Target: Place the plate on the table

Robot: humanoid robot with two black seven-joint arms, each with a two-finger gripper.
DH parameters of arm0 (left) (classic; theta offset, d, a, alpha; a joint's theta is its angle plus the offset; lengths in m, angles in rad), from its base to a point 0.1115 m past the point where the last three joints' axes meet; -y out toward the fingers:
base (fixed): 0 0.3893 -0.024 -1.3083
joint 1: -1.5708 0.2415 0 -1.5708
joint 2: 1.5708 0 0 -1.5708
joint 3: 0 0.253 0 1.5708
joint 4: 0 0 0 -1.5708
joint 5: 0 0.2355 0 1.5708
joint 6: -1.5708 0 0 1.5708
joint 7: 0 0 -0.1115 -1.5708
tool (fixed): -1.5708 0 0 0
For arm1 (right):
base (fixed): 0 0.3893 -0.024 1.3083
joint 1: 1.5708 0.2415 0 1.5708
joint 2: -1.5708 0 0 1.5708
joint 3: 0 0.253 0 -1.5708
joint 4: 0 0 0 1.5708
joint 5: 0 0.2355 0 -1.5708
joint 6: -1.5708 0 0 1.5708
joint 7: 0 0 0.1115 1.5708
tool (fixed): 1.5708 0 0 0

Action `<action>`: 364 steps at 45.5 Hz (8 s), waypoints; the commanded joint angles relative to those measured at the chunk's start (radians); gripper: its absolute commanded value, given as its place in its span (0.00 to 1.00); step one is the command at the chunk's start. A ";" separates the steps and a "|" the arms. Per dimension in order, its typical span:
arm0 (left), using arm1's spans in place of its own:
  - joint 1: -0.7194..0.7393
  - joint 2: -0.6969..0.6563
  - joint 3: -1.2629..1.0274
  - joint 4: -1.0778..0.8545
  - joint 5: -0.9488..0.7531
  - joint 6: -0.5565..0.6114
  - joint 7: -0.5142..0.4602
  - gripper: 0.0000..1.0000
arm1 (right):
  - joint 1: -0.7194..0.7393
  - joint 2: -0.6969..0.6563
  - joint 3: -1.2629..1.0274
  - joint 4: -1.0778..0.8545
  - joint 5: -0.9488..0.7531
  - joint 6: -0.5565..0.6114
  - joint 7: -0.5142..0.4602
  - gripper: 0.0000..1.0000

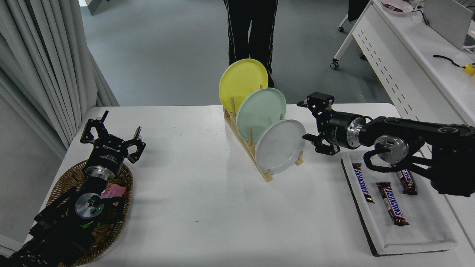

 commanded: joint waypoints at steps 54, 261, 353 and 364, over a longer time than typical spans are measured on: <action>0.000 0.000 0.000 0.000 0.000 0.000 -0.001 1.00 | 0.025 0.181 -0.006 -0.169 0.146 -0.119 -0.094 0.54; 0.000 0.000 0.000 0.000 0.000 0.001 -0.001 1.00 | 0.349 0.020 0.150 0.397 0.727 -0.375 -0.318 0.00; 0.000 0.000 0.000 0.000 0.000 0.000 0.001 1.00 | -0.268 0.252 0.382 -0.057 0.710 -0.712 -0.486 0.00; 0.000 0.000 0.000 0.000 0.000 0.000 0.001 1.00 | -0.276 0.261 0.393 -0.073 0.686 -0.712 -0.486 0.00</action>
